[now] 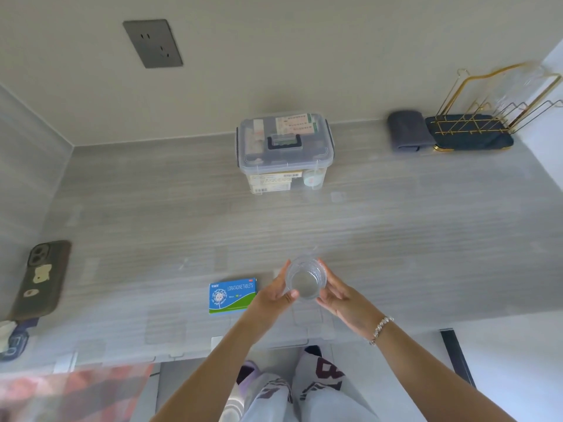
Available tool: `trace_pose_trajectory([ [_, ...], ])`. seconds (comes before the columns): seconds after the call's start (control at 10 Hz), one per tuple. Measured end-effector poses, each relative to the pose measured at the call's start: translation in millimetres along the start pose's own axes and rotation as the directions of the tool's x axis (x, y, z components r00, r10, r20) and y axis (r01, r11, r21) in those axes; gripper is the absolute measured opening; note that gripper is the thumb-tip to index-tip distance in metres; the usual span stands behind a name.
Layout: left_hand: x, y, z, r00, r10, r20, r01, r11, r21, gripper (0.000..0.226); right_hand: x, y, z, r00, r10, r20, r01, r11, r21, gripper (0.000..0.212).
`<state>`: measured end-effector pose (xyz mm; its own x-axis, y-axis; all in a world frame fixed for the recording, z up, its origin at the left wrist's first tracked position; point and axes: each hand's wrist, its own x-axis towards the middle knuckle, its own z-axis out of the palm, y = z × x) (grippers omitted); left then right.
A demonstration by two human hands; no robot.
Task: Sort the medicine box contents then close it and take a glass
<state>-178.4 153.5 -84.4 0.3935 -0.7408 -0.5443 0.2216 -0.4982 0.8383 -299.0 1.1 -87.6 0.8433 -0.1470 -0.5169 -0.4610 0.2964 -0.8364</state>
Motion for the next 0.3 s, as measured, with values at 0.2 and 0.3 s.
trace_pose_trajectory([
  [0.2,-4.2,6.8,-4.8,0.999,0.027,0.045,-0.030,0.998,0.063,0.075,-3.1,-3.6,0.2,0.999,-0.003,-0.045,-0.003,0.991,-0.132,0.067],
  [0.3,-1.9,14.0,-9.9,0.999,-0.005,-0.053,0.004,1.000,-0.031,0.061,-7.1,-13.6,-1.5,0.986,-0.008,-0.165,-0.018,0.987,-0.158,0.062],
])
